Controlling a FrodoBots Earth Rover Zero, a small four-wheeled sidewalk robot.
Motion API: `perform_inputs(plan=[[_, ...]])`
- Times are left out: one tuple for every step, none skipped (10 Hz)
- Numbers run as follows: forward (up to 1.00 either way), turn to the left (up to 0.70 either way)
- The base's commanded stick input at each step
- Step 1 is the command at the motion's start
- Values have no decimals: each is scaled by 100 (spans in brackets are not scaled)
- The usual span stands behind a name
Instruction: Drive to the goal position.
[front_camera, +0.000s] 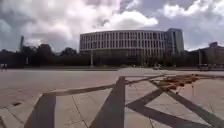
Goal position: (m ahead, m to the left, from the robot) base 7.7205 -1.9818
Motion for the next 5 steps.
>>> perform_inputs(plan=[[100, 0], [100, 0], [100, 0], [100, 0], [100, 0]])
